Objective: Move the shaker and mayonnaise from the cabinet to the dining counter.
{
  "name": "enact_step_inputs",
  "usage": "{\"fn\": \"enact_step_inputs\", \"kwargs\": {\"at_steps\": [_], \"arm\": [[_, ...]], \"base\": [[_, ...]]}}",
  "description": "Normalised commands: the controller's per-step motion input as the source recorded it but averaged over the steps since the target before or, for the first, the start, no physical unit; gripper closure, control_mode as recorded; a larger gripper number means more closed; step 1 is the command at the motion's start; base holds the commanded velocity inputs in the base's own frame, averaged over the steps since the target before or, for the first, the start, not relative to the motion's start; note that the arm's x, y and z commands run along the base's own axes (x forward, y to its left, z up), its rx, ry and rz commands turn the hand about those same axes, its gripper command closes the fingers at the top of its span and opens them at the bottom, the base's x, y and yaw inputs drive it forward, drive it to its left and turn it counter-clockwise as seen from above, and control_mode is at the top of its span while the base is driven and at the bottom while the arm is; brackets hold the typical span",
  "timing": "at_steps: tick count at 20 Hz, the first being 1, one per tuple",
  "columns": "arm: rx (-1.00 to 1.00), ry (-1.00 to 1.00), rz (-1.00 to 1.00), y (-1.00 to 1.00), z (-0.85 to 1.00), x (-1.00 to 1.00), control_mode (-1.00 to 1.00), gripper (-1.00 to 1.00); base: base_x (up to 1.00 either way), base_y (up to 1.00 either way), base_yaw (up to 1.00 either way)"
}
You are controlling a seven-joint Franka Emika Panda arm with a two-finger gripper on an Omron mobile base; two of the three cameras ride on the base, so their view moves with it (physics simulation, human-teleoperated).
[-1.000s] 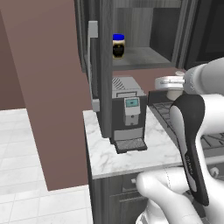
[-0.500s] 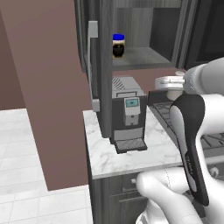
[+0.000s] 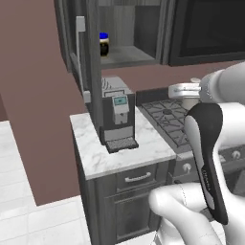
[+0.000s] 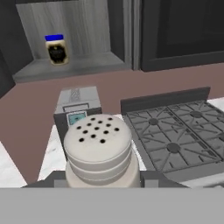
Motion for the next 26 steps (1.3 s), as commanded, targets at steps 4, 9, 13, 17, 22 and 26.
{"fn": "enact_step_inputs", "kwargs": {"at_steps": [4,9,13,17,22,26], "arm": [[0.00,0.00,0.00,0.00,0.00,0.00,1.00,1.00],[0.00,0.00,0.00,0.00,0.00,0.00,1.00,1.00],[0.00,0.00,0.00,0.00,0.00,0.00,1.00,1.00],[0.00,0.00,0.00,0.00,0.00,0.00,1.00,1.00],[0.00,0.00,0.00,0.00,0.00,0.00,1.00,1.00],[0.00,0.00,0.00,0.00,0.00,0.00,1.00,1.00]], "base": [[-0.69,0.21,-0.21],[-0.66,0.24,-0.15],[-0.39,0.18,-0.07],[-0.48,0.06,0.23],[-0.47,0.09,0.73],[-0.33,0.04,0.89]]}}
